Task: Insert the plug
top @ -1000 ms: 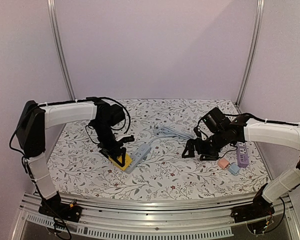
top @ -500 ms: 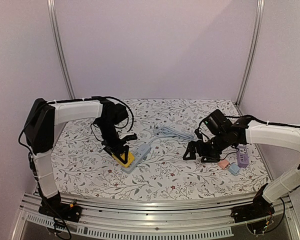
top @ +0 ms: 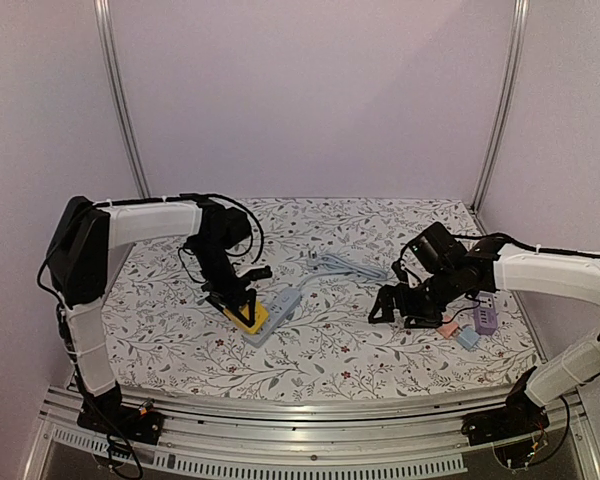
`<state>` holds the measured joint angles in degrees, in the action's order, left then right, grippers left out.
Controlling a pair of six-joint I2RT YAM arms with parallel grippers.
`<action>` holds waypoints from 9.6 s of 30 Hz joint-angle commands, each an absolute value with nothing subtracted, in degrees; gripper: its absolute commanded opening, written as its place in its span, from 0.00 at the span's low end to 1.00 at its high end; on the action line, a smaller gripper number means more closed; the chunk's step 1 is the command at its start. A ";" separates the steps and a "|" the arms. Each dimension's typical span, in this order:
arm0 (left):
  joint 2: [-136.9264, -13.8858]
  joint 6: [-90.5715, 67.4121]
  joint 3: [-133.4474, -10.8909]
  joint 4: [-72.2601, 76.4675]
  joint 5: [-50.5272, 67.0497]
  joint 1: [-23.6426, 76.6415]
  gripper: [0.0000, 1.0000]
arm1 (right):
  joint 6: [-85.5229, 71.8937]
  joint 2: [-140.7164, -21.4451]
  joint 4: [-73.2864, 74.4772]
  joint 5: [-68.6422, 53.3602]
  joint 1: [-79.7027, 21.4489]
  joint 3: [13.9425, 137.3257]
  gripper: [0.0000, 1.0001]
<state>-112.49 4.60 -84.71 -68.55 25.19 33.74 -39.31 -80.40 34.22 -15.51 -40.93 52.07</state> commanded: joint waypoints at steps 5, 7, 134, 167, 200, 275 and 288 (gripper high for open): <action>-111.41 3.43 -83.45 -68.94 28.10 33.16 0.00 | -39.72 -79.07 33.29 -15.06 -41.38 51.26 0.99; -111.14 2.74 -83.20 -69.62 27.47 33.05 0.00 | -39.81 -78.87 33.21 -14.97 -41.36 51.01 0.99; -116.26 0.31 -90.55 -77.12 -2.89 42.49 0.00 | -43.08 -74.29 32.05 -15.17 -41.75 45.17 0.99; -125.08 -1.87 -90.87 -74.87 1.98 45.17 0.00 | -35.67 -88.10 35.88 -16.54 -42.50 59.99 0.99; -123.77 -4.62 -92.07 -71.70 0.18 44.83 0.13 | -31.11 -93.77 36.98 -16.79 -42.48 63.52 0.99; -87.51 -6.68 -97.14 -72.95 -21.11 42.57 0.99 | -33.31 -94.83 42.69 -12.44 -45.07 74.71 0.99; -75.95 -7.60 -90.96 -66.91 -40.21 42.45 0.99 | -33.46 -95.10 44.83 -9.72 -45.08 76.16 0.99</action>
